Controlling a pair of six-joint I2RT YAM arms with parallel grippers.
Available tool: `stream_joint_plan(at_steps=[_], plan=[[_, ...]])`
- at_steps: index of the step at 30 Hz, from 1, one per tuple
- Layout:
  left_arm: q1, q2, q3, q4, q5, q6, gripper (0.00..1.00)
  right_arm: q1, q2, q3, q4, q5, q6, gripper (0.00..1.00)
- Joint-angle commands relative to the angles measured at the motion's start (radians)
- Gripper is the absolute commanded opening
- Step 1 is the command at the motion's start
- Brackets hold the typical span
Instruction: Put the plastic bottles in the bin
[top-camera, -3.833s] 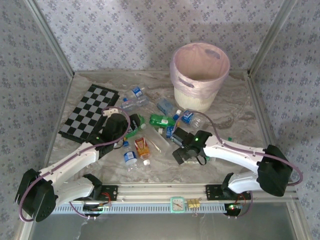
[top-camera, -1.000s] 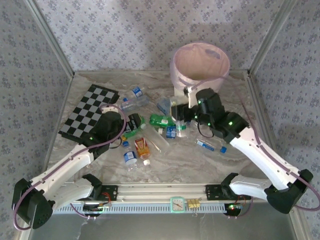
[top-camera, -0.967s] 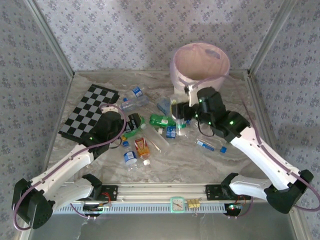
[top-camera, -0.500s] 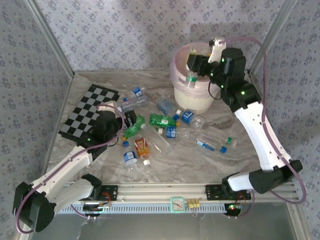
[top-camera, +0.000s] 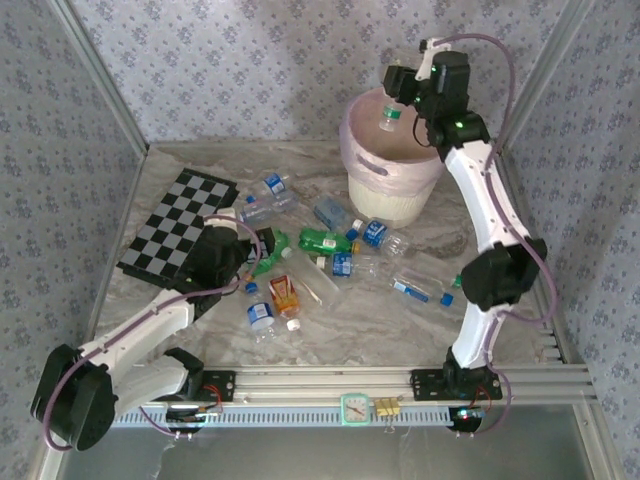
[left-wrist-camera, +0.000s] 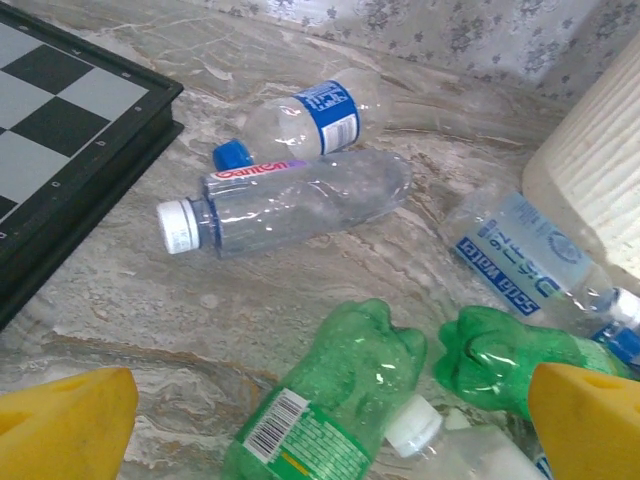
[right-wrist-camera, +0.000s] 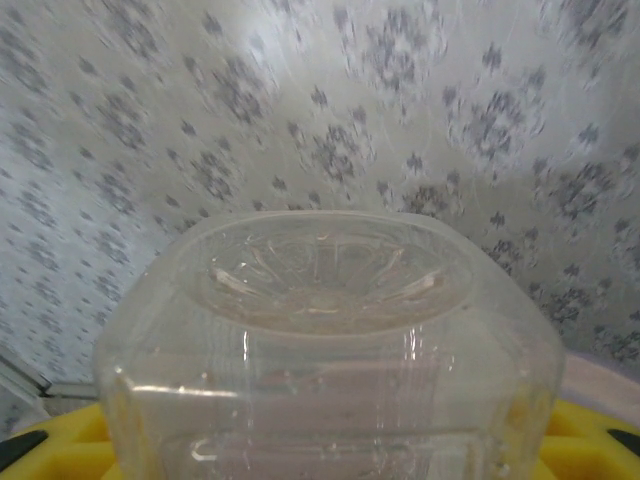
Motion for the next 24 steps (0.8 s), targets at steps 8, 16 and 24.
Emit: stream_joint_plan(at_steps=[8,16,24], plan=[[0.068,0.05,-0.003,0.084,-0.032,0.046,1.0,0.045,0.129,0.068,-0.222,0.065,-0.062,0.46],[0.078,0.068,0.003,0.08,-0.011,0.037,1.0,0.067,0.133,-0.006,-0.264,0.117,-0.061,0.52],[0.078,0.074,0.01,0.069,0.001,0.034,1.0,0.067,0.123,0.053,-0.286,0.113,-0.07,0.82]])
